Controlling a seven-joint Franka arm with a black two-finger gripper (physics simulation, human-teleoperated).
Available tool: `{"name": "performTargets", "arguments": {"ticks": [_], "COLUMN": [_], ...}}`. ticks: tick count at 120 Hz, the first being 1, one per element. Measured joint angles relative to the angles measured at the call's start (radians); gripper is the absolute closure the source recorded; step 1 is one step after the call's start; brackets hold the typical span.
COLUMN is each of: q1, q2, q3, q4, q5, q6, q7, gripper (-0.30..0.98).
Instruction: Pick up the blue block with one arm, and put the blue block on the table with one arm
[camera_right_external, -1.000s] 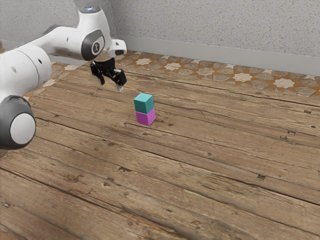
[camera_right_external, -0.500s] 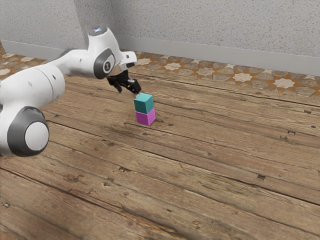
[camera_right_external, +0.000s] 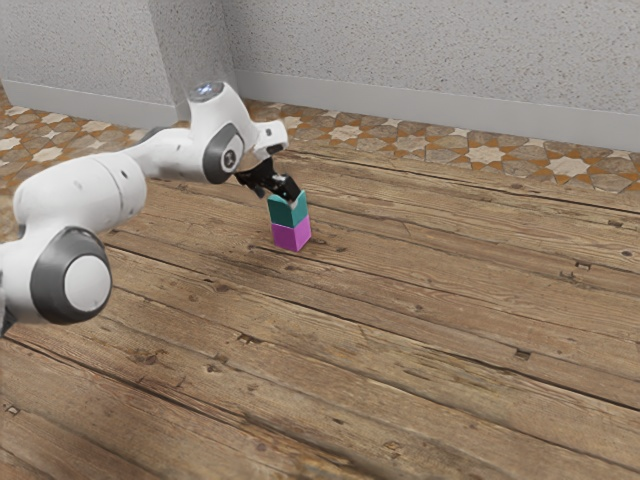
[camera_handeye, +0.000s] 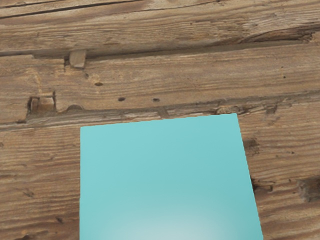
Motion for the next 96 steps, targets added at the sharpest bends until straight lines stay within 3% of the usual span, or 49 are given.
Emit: {"name": "performTargets", "arguments": {"ticks": [59,81,96], "q1": [-0.001,0.0,0.0], "q2": [0.058,0.072,0.072], "q3": [-0.004,-0.023,-0.021], "q4": [0.026,0.026,0.026], "q5": [-0.001,0.0,0.011], "q6": [0.085,0.101,0.109], "q7": [0.009,0.01,0.001], "gripper": [0.0,0.27,0.34]}}
